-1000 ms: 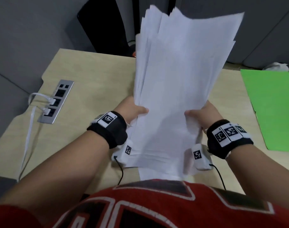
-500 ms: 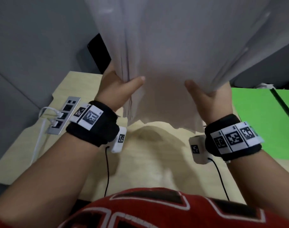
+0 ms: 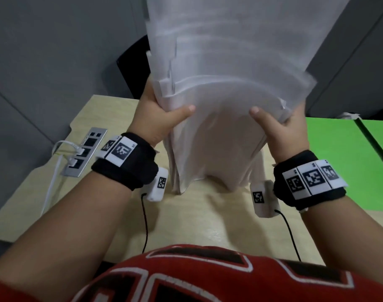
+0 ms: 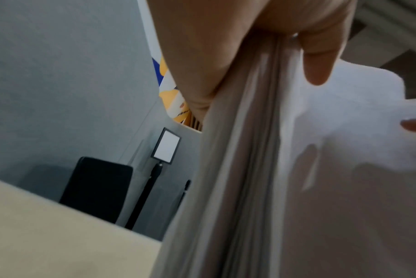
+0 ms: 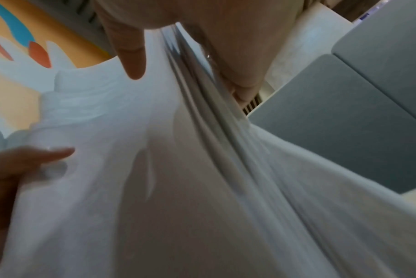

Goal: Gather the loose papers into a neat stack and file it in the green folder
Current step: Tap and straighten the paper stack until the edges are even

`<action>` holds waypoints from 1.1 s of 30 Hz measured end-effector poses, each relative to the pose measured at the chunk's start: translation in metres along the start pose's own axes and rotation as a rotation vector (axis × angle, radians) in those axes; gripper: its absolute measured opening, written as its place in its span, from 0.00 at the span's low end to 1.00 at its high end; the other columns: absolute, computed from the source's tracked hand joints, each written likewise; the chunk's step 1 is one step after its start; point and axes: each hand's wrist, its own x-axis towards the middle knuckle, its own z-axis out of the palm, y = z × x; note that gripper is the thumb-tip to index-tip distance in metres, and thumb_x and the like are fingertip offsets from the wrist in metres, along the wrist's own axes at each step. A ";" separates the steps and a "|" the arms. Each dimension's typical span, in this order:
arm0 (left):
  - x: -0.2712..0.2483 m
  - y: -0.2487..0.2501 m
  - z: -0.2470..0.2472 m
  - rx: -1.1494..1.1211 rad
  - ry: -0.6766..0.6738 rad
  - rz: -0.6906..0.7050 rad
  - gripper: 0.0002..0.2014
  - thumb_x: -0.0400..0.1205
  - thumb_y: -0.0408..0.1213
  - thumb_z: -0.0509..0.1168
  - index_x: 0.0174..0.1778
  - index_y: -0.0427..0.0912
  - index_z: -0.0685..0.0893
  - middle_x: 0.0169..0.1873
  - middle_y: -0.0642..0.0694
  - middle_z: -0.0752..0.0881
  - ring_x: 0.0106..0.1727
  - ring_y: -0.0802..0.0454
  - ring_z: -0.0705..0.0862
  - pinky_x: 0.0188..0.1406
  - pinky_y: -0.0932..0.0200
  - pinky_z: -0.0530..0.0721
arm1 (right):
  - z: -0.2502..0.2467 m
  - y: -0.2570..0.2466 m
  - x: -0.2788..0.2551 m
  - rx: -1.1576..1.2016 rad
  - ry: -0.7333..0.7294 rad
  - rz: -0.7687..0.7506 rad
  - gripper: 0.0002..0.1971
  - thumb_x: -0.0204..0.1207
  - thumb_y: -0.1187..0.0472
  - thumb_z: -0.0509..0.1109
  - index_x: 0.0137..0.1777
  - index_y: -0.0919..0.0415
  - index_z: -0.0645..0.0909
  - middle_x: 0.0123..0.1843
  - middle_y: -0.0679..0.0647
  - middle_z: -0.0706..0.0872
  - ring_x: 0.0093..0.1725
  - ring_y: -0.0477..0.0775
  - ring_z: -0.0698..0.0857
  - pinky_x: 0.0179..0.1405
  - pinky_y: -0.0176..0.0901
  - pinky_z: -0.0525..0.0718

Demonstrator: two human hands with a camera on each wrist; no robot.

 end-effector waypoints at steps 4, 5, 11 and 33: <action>-0.012 -0.030 0.001 0.087 -0.107 -0.195 0.34 0.66 0.33 0.79 0.68 0.43 0.75 0.56 0.50 0.87 0.56 0.60 0.87 0.57 0.56 0.86 | 0.002 0.018 -0.009 -0.167 -0.032 0.139 0.32 0.67 0.61 0.76 0.71 0.60 0.70 0.56 0.45 0.84 0.56 0.42 0.85 0.51 0.35 0.84; -0.014 -0.034 0.003 0.122 -0.088 -0.214 0.29 0.68 0.33 0.78 0.64 0.42 0.78 0.52 0.51 0.88 0.52 0.61 0.87 0.55 0.55 0.86 | 0.004 0.020 -0.010 -0.226 -0.040 0.150 0.26 0.67 0.60 0.75 0.66 0.58 0.74 0.54 0.45 0.85 0.54 0.44 0.85 0.51 0.40 0.86; -0.001 -0.006 0.002 -0.005 0.108 -0.014 0.21 0.70 0.34 0.75 0.59 0.37 0.83 0.51 0.43 0.89 0.52 0.50 0.89 0.50 0.57 0.88 | 0.008 0.005 -0.005 -0.056 0.061 -0.051 0.21 0.69 0.61 0.74 0.61 0.61 0.77 0.54 0.57 0.85 0.54 0.53 0.85 0.55 0.47 0.84; -0.017 -0.039 -0.004 0.129 -0.064 -0.235 0.29 0.66 0.38 0.76 0.64 0.43 0.78 0.53 0.49 0.88 0.56 0.54 0.87 0.61 0.44 0.86 | 0.011 0.026 -0.007 -0.278 -0.035 0.201 0.15 0.73 0.60 0.72 0.60 0.57 0.79 0.49 0.46 0.86 0.48 0.41 0.85 0.52 0.45 0.85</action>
